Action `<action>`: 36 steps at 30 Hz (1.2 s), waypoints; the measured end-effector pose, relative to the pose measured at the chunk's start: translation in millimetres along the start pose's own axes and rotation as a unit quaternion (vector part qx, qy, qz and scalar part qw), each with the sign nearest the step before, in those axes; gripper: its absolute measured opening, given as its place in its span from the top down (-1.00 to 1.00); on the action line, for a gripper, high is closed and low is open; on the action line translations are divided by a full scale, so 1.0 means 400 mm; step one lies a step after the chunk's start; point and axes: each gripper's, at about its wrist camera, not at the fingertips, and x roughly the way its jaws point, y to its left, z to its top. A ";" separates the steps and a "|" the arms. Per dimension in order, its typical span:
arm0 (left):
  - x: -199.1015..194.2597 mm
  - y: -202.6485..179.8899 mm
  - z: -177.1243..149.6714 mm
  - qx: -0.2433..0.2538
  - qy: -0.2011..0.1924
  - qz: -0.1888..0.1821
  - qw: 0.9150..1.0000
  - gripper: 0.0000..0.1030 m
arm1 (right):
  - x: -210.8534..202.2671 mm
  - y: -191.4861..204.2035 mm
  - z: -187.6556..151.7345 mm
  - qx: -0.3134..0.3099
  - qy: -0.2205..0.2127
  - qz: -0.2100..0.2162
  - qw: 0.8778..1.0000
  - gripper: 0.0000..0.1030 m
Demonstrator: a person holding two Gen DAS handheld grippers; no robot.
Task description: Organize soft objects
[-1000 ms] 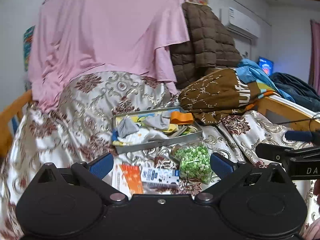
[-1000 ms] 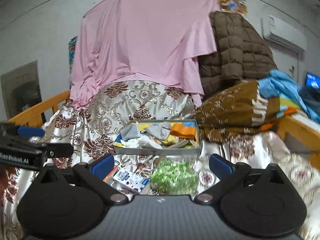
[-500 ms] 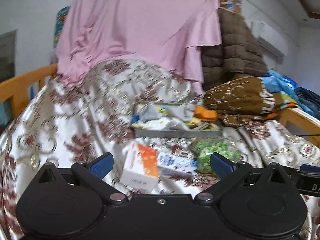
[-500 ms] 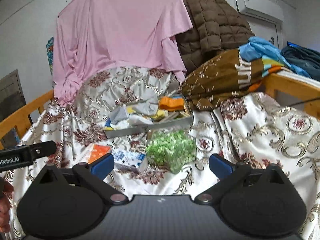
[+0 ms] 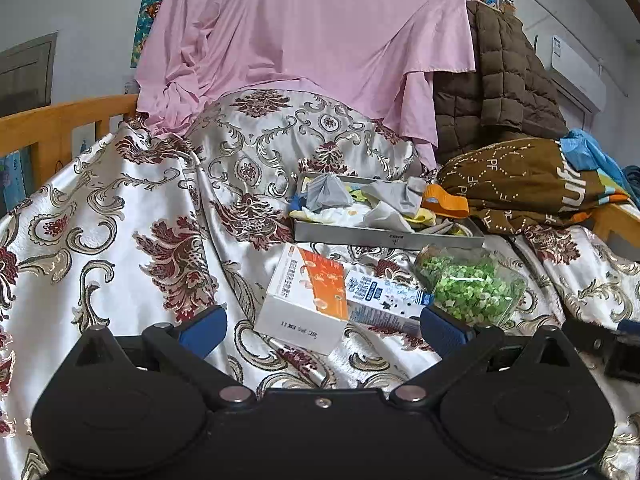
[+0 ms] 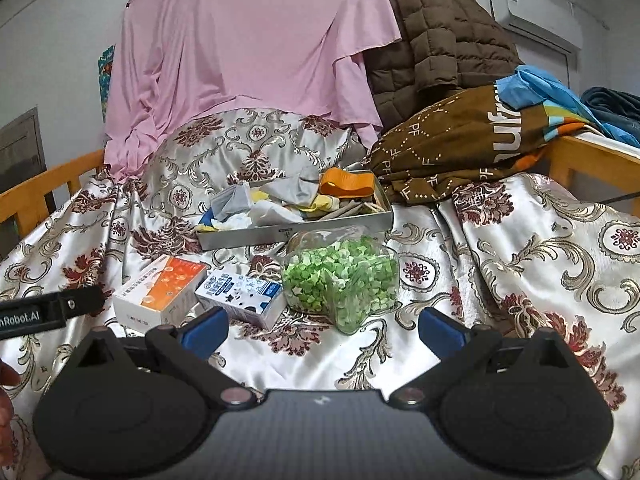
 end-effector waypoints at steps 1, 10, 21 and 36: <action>0.001 0.001 -0.003 -0.001 0.000 0.001 1.000 -0.99 | 0.001 -0.001 0.001 0.002 -0.002 0.000 1.000 -1.00; 0.017 -0.008 -0.025 0.010 0.014 0.001 1.000 -0.99 | 0.033 0.003 -0.011 0.003 0.011 -0.002 1.000 -1.00; 0.008 -0.022 -0.029 0.036 0.006 0.004 0.999 -0.99 | 0.032 0.003 -0.023 -0.006 0.016 0.000 1.000 -1.00; 0.008 -0.021 -0.029 0.038 0.006 0.005 0.999 -0.99 | 0.025 0.000 -0.022 -0.008 0.013 0.001 1.000 -1.00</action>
